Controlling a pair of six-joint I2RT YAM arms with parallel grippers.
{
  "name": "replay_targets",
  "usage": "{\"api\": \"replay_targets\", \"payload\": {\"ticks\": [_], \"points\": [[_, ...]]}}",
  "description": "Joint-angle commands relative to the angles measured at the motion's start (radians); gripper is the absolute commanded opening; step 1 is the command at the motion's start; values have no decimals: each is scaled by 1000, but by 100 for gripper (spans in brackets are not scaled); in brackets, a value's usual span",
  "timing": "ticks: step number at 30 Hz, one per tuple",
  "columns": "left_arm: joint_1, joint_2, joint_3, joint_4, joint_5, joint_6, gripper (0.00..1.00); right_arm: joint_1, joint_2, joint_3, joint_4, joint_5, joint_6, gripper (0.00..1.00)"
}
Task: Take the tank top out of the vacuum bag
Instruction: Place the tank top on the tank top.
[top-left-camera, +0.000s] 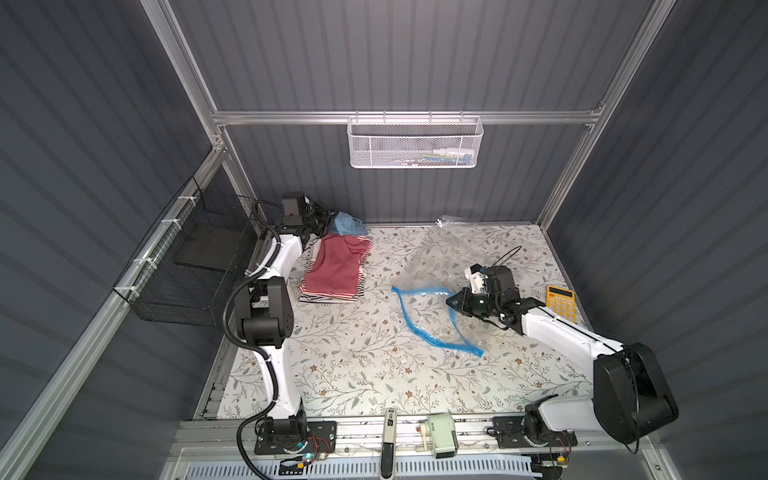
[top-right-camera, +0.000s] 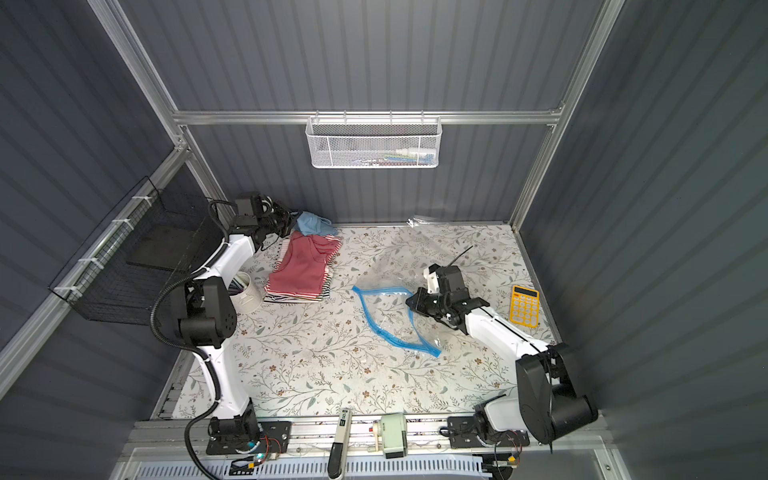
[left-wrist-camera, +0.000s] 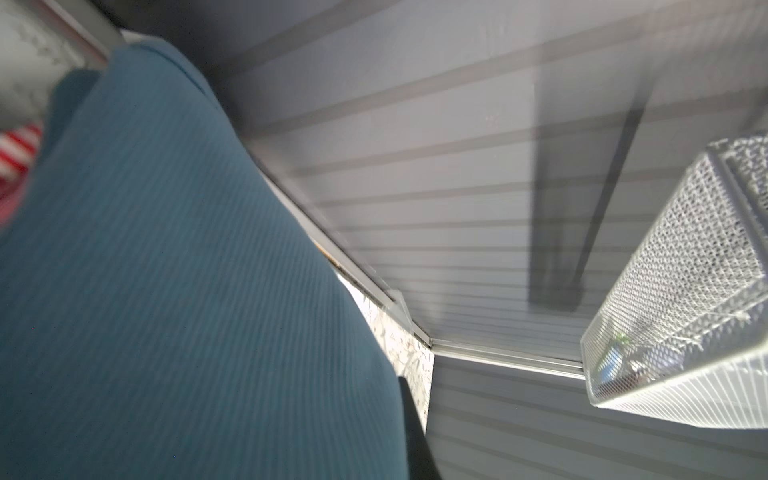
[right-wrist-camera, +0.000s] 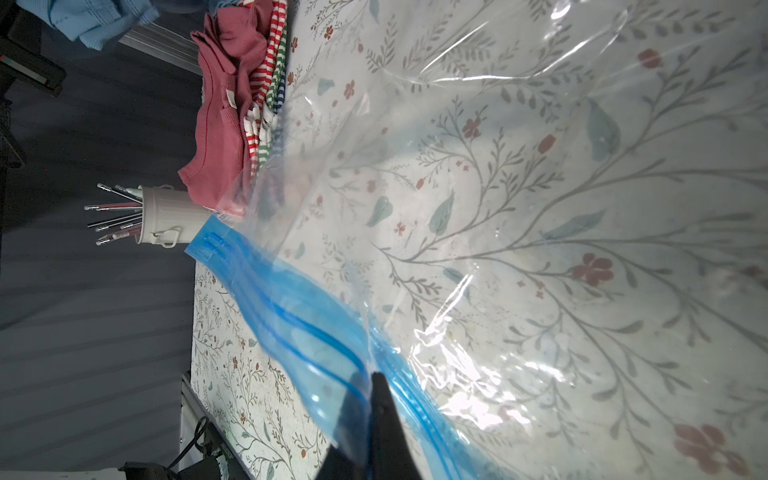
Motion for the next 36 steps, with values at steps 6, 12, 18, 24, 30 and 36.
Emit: {"api": "replay_targets", "payload": {"ticks": [6,12,18,24,30,36], "points": [[7,-153,-232,122,-23,-128,0,-5,-22,-30,24,-26,11,0],[7,-201,-307,90,-52,-117,0,-5,-33,-40,26,-22,11,0],[7,-218,-385,97,-45,-151,0,-5,-44,-43,22,-21,11,0],[3,-289,-460,75,-58,-153,0,-6,-46,-48,27,-20,16,0],[-14,-326,-505,11,-71,-156,0,-5,-50,-57,41,-29,25,0],[-59,-341,-559,-18,-107,-154,5,-6,-61,-75,54,-30,33,0]]}}
